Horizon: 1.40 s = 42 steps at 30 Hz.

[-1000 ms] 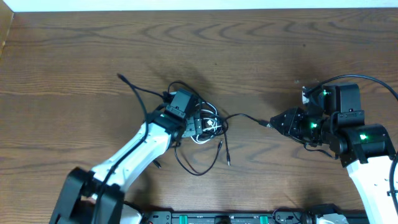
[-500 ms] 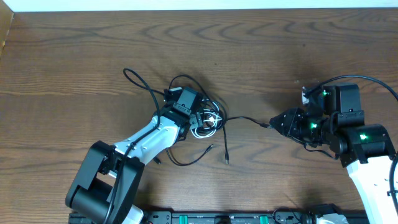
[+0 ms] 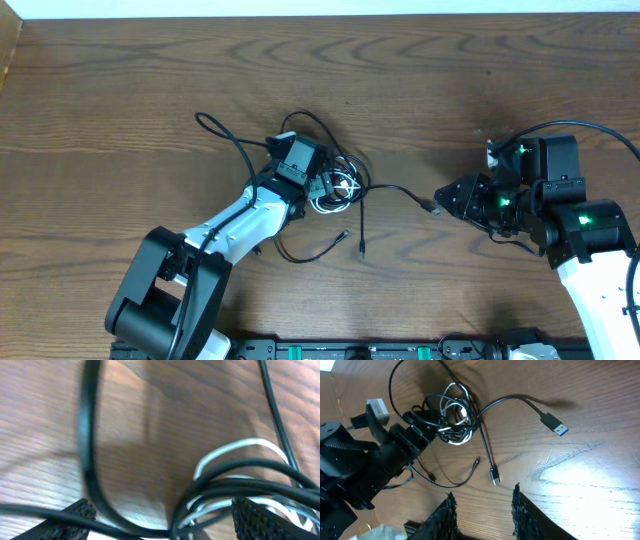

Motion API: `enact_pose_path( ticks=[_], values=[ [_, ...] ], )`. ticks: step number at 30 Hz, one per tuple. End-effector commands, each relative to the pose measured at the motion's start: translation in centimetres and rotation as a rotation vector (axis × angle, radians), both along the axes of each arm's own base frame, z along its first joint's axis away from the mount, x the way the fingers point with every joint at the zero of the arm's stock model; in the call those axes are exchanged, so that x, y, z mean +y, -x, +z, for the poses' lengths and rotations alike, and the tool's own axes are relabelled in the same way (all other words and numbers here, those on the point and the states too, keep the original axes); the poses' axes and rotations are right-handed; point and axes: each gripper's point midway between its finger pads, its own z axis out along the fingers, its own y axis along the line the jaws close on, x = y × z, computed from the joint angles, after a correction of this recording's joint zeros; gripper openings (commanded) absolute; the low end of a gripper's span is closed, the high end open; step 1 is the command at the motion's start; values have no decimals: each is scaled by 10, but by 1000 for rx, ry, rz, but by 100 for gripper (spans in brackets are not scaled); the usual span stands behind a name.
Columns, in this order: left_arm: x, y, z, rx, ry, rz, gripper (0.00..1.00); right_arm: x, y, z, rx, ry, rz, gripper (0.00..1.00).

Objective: Untangle cables

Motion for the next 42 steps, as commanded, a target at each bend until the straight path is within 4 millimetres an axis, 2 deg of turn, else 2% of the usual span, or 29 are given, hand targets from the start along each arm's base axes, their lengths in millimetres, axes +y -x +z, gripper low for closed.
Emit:
enact_pose_path(
  ticks=[1, 3, 6, 7, 13, 16, 17, 18, 20, 21, 23, 24, 27, 28, 29, 31, 33, 36, 38, 41, 42],
  values=[
    [-3, -5, 7, -27, 27, 7, 87, 0, -1, 2, -5, 8, -6, 35],
    [3, -15, 13, -79, -2, 35, 88, 0, -1, 2, -5, 8, -6, 35],
    [4, -27, 18, -141, -8, 58, 100, 0, -1, 2, -4, 8, -6, 35],
    [3, -29, 17, -145, -5, 58, 100, 0, -1, 2, -4, 8, -6, 35],
    [6, -25, -18, -79, -55, 38, 100, 0, -1, 2, 2, 4, -14, 35],
    [4, -28, -28, -79, -66, 19, 93, 0, -1, 2, 2, 3, -14, 35],
    [3, -31, -29, -91, -81, -12, 87, 0, -1, 2, 2, 4, -15, 35],
    [3, -32, -28, -98, -98, -30, 75, 0, -1, 2, 2, 4, -15, 35],
    [14, -36, -25, -123, -156, -2, 59, 0, 0, 2, 3, 4, -14, 36],
    [19, -38, -23, -137, -178, 14, 45, 0, 0, 2, 2, 4, -14, 36],
    [19, -39, -23, -140, -178, 15, 35, 0, -1, 2, 2, 4, -15, 36],
    [18, -38, -23, -138, -174, 12, 24, 0, -1, 2, 1, 4, -15, 36],
    [13, -37, -24, -124, -138, -5, 25, -1, -1, 1, 1, 9, -17, 37],
    [13, -37, -23, -121, -132, -13, 8, -1, -1, 1, 1, 11, -18, 37],
    [14, -36, -20, -119, -132, -10, 8, -1, -1, 1, 1, 11, -18, 37],
    [18, -36, -8, -128, -127, -1, 7, -2, -1, 1, 0, 14, -20, 37],
    [20, -37, 14, -161, -110, 7, 7, -4, -2, 0, -3, 28, -25, 37],
    [21, -35, 64, -250, -64, 17, 7, -7, -4, -1, -7, 48, -36, 38],
    [22, -29, 107, -324, 15, 55, 8, -8, -4, -1, -8, 51, -38, 38],
    [11, -10, 157, -386, 190, 41, 8, -5, -4, -1, -15, 49, -27, 29],
    [7, -1, 172, -398, 236, 10, 8, 0, -4, 1, -25, 43, -9, 29]
  ],
)
